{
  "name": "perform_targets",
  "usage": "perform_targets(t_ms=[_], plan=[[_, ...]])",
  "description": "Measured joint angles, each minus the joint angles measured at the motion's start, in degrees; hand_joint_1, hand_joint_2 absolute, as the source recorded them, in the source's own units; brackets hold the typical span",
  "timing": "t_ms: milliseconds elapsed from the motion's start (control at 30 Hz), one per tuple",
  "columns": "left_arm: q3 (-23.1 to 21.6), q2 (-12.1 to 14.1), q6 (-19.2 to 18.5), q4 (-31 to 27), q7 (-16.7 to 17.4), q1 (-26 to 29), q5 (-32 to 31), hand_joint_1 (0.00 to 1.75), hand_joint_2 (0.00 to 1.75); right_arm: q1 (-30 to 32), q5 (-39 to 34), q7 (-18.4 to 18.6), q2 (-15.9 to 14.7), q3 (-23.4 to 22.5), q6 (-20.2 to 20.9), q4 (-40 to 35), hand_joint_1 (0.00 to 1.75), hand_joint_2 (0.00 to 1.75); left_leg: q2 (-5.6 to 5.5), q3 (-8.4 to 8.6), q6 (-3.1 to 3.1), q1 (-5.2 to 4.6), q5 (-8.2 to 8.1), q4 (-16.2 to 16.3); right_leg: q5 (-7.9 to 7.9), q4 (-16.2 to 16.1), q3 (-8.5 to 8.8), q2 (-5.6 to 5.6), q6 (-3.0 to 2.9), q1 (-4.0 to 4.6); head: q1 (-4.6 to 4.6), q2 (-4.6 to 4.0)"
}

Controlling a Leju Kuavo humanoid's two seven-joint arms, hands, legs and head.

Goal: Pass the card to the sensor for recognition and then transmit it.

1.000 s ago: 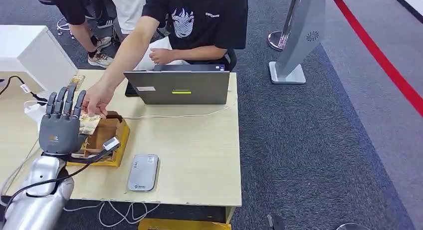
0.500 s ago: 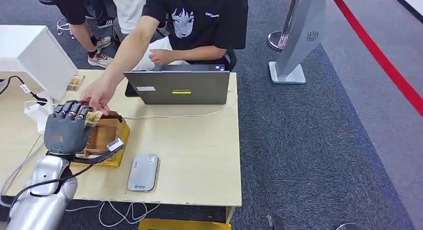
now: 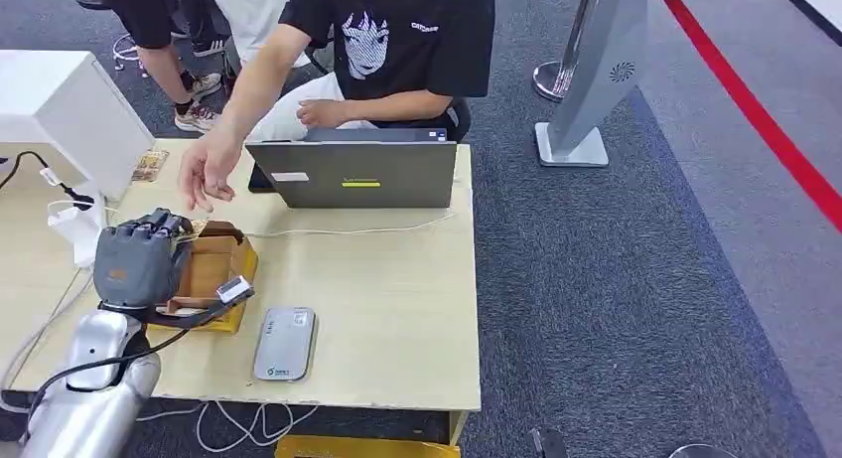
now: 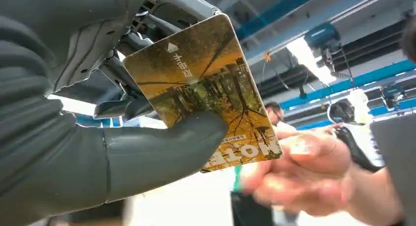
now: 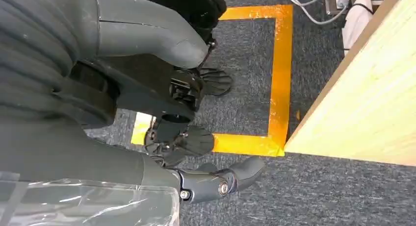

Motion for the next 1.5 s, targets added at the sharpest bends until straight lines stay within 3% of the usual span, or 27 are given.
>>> perform_targets(t_ms=[100,267,367,500,700,967,1300,1500], plan=[[-1.60,-2.83,-0.29,-0.44,-2.24,1.62,3.88,1.75,1.75,-0.02,0.17,-0.02,0.00,-0.42,-0.18,0.00,0.00,1.75,-0.02,-0.01,0.01,-0.04,0.00,0.02,0.03,-0.01,0.03,-0.01,0.04,-0.03,0.00,0.00],[-9.14,-7.64,-2.63,-0.50,-4.11,5.25,2.83,1.75,1.75,-0.06,0.94,0.09,0.04,-0.85,-0.55,-0.04,0.00,1.75,-0.02,-0.05,0.02,-0.10,-0.01,0.04,0.05,-0.03,0.01,-0.01,0.08,-0.06,0.02,0.00],[-14.04,-8.84,-4.27,0.24,-3.79,6.62,1.08,1.75,1.75,-0.11,1.51,0.13,0.04,-1.12,-0.31,-0.11,0.00,1.75,-0.01,-0.04,0.01,-0.10,-0.01,0.03,0.06,-0.03,0.00,-0.01,0.10,-0.06,0.00,0.00],[-17.14,-9.21,-5.20,2.25,-2.21,7.63,1.02,1.75,1.75,-0.11,2.16,0.11,0.04,-1.60,0.04,-0.15,0.00,1.75,-0.01,-0.03,0.00,-0.04,0.01,0.02,0.06,-0.01,-0.01,-0.01,0.09,-0.01,0.00,0.00],[-17.55,-8.79,-5.07,5.38,-0.35,8.05,0.32,1.75,1.75,-0.10,2.75,0.11,0.04,-2.14,0.09,-0.15,0.00,1.75,-0.03,-0.05,-0.03,-0.01,0.03,0.01,0.06,0.02,0.00,-0.01,0.09,0.00,0.02,0.00],[-15.39,-7.65,-1.68,6.08,0.63,9.43,1.89,1.75,1.75,-0.02,3.04,-0.04,0.04,-3.08,-0.11,-0.15,0.00,1.75,-0.06,-0.06,-0.03,-0.02,0.03,0.01,0.06,0.01,0.00,-0.04,0.10,0.00,0.00,0.00],[-12.72,-7.17,-2.98,6.38,-0.05,10.23,1.96,1.75,1.75,-0.02,3.96,-0.02,0.04,-3.65,-0.59,-0.15,0.00,1.75,-0.07,-0.07,0.02,-0.01,0.07,0.01,0.06,0.01,0.01,-0.05,0.10,0.00,0.00,0.00],[-12.63,-7.22,-4.09,9.97,-0.38,9.50,0.27,1.75,1.75,-0.07,4.85,0.09,0.04,-3.67,-0.57,-0.17,0.00,1.75,-0.07,-0.06,0.03,-0.02,0.07,0.01,0.06,0.01,0.01,-0.06,0.10,0.00,0.00,0.00]])
